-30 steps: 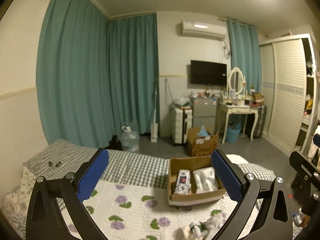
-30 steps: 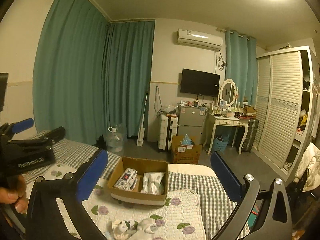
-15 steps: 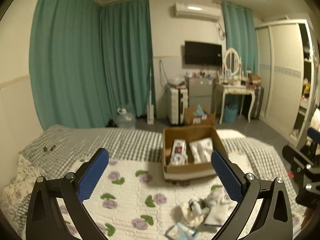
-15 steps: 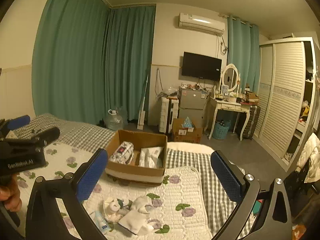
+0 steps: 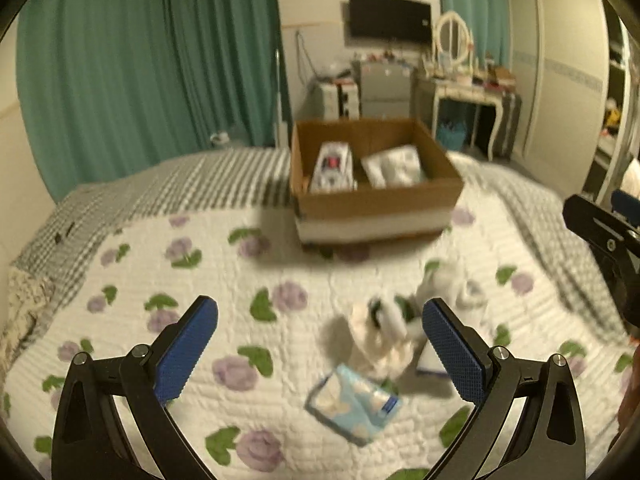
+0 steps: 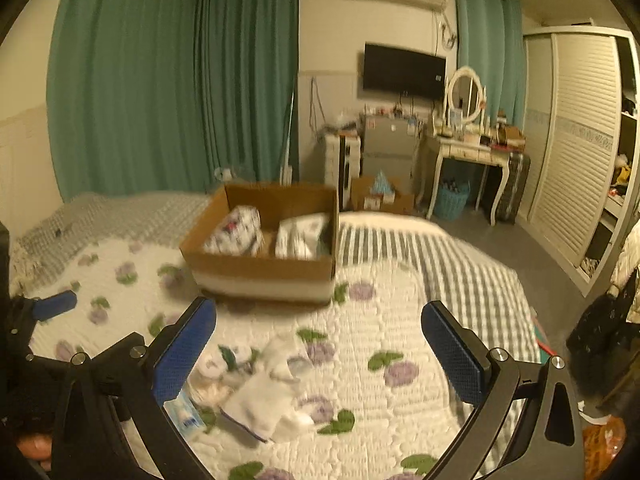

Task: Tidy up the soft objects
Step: 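Withdraw both tools from the box and move toward the remaining items, then grasp the blue tissue pack with the left tool while the right tool grasps a white sock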

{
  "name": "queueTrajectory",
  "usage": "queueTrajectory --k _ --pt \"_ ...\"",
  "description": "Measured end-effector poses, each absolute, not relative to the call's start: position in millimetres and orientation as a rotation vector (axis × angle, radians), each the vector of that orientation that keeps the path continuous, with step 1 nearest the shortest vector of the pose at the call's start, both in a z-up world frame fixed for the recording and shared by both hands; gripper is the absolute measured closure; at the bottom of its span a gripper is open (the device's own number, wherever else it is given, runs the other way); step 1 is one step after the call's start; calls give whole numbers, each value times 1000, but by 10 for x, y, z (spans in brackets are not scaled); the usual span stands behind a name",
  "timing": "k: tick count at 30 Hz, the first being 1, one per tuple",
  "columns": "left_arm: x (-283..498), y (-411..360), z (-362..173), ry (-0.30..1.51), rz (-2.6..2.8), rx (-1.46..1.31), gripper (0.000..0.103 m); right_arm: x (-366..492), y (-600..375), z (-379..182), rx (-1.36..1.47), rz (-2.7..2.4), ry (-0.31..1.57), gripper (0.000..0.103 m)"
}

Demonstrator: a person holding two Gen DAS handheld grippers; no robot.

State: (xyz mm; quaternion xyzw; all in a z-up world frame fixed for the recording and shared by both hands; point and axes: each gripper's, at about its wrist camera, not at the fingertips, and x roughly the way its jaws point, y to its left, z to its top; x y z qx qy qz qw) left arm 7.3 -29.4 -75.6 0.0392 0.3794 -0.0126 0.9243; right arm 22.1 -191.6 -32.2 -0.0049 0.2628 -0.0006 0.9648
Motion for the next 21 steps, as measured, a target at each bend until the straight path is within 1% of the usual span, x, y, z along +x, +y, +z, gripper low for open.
queueTrajectory --k 16,21 --pt "238 -202 -1735 1060 -43 21 0 706 -1741 -1179 -61 12 741 0" --pt "232 -224 -1925 1086 -44 32 0 835 -1655 -1393 -89 21 803 0"
